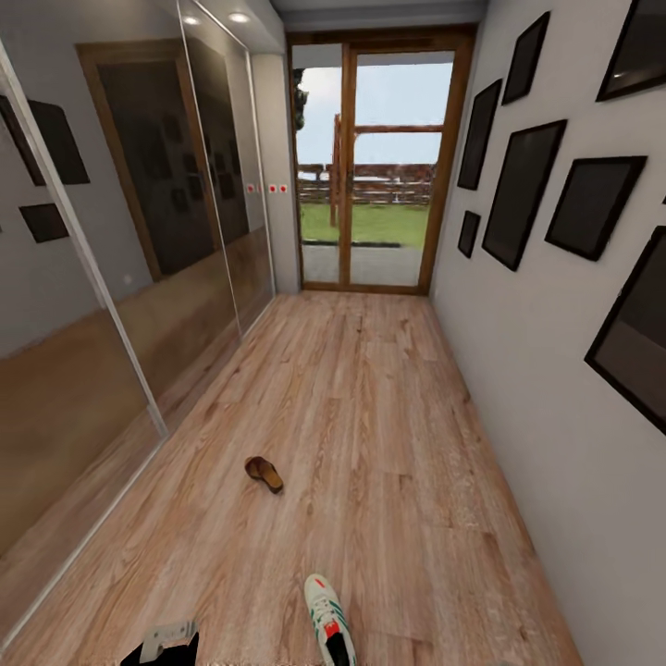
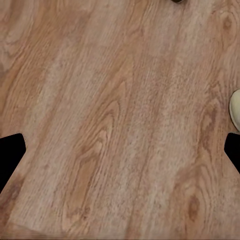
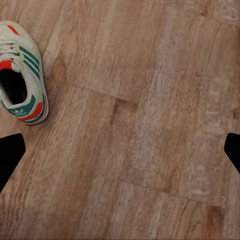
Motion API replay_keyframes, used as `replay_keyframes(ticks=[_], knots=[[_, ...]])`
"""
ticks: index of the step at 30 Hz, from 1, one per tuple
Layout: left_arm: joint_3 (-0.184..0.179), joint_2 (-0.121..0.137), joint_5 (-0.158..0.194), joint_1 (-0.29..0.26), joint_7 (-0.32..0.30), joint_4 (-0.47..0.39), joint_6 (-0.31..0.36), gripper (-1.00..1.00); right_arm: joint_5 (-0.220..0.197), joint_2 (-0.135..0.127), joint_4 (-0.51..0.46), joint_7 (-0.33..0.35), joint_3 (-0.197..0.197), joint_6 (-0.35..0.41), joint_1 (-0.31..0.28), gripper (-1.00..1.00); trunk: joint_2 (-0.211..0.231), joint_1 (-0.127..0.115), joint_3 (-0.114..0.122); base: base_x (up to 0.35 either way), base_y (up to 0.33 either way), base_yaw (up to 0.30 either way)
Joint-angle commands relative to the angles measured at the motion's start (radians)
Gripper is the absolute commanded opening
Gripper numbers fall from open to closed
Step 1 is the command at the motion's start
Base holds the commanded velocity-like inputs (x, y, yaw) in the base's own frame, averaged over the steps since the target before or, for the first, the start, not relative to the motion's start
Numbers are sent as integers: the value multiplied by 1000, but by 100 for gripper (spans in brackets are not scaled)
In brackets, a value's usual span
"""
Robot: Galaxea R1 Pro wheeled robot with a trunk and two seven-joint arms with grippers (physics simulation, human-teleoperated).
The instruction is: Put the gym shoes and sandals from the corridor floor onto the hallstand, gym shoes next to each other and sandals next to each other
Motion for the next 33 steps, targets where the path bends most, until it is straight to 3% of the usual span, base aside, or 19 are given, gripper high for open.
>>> replay_keyframes(ticks=[1,24,25,27,33], knots=[[-1,0,8,-1,-1,1,-3,100,6,0,0,-1,1,-2,0,100,-8,4,-5,0,0,200],[0,1,8,-1,-2,1,-4,100,4,3,-13,-2,-3,-1,-2,100,-169,92,-105,0,0,209],[0,1,8,-1,-2,0,-4,100,4,4,-20,-2,-3,-1,-3,100,-176,96,-110,0,0,211],[-1,9,7,-8,-14,-7,2,100,5,4,-136,5,-1,2,-32,100,-190,104,-117,0,0,57],[-3,21,2,-20,-18,-18,10,100,7,4,-229,5,1,6,-45,100,-232,127,-136,0,0,21]])
